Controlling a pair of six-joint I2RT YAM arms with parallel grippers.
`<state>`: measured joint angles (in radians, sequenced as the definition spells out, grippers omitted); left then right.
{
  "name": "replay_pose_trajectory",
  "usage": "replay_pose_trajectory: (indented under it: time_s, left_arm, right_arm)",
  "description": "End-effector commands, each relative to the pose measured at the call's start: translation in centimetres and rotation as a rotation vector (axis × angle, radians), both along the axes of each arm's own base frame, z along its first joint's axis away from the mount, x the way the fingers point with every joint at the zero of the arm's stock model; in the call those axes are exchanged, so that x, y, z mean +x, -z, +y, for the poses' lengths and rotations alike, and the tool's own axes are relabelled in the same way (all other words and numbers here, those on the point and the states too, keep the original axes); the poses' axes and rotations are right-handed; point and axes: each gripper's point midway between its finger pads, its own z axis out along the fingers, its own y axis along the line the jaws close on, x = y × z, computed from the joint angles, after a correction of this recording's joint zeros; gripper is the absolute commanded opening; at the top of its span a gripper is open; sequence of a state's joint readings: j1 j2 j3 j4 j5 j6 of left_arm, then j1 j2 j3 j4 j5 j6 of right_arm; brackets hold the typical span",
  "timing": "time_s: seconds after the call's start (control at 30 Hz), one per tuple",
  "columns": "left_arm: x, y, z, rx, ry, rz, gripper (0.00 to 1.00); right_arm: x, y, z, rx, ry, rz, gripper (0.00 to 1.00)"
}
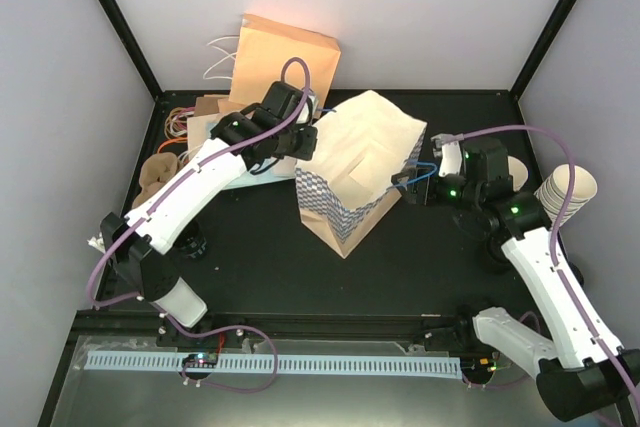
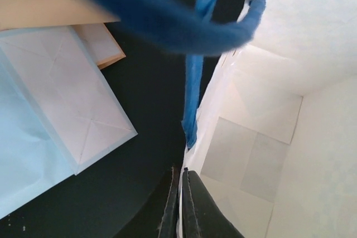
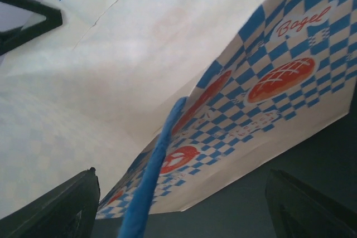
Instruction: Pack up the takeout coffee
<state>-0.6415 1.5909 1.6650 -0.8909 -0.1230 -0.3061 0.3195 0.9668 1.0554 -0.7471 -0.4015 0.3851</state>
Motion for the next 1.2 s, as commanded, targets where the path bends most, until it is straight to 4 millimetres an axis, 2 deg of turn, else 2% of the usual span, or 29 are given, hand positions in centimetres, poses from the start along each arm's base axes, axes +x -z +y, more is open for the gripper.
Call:
replay_pose_trajectory:
  time_s: [0.0, 0.13, 0.23, 0.4, 0.53, 0.67, 0.77, 0.9, 1.07, 1.1, 1.13, 1.17]
  left_arm:
    - [0.4, -1.1, -0.8, -0.048, 0.047, 0.001, 0.07]
    - [-0.3, -1.3, -2.0, -0.088, 0.113, 0.025, 0.13]
    - [-0.4, -1.3, -1.9, -0.081, 0.111, 0.024, 0.13]
    - [-0.2, -0.9, -1.3, -0.048, 0.097, 0.024, 0.13]
    - [0.0, -0.8, -1.2, -0.041, 0.091, 0.023, 0.12]
    - [0.1, -1.4, -1.2, -0.045, 0.092, 0.005, 0.12]
    - [0.1, -1.9, -1.5, -0.054, 0.109, -0.012, 0.08]
    - [0.4, -2.0, -2.4, -0.061, 0.159, -0.032, 0.04]
    - [1.0, -2.6, -3.1, -0.071, 0.182, -0.054, 0.01]
    - [1.0, -2.7, -3.1, -0.071, 0.185, -0.058, 0.03]
    - [1.0, -2.9, -3.1, -0.067, 0.188, -0.06, 0.16]
    - [0.9, -2.9, -2.8, -0.053, 0.18, -0.059, 0.51]
  right_arm:
    - [0.3, -0.1, -0.4, -0.031, -0.008, -0.124, 0.86]
    - [2.2, -0.4, -0.1, 0.018, 0.026, -0.247, 0.88]
    - [2.4, -1.0, -0.3, 0.061, 0.052, -0.344, 0.89]
    - [0.8, -2.3, -1.5, 0.073, 0.076, -0.55, 0.94]
    - [-0.9, -4.3, -2.5, 0.081, 0.093, -0.669, 0.99]
    - [-1.1, -5.1, -4.0, 0.085, 0.185, -0.63, 1.0]
    - [-1.7, -6.3, -3.7, 0.086, 0.161, -0.606, 1.0]
    - [-1.4, -7.4, -5.0, 0.078, 0.252, -0.509, 1.0]
    - [-1.0, -7.8, -4.9, 0.031, 0.245, -0.428, 1.0]
    - [-0.8, -7.8, -4.8, 0.028, 0.244, -0.419, 1.0]
    - [-0.8, -8.0, -4.7, 0.03, 0.24, -0.418, 1.0]
    - [-0.8, -8.0, -4.6, 0.036, 0.238, -0.415, 1.0]
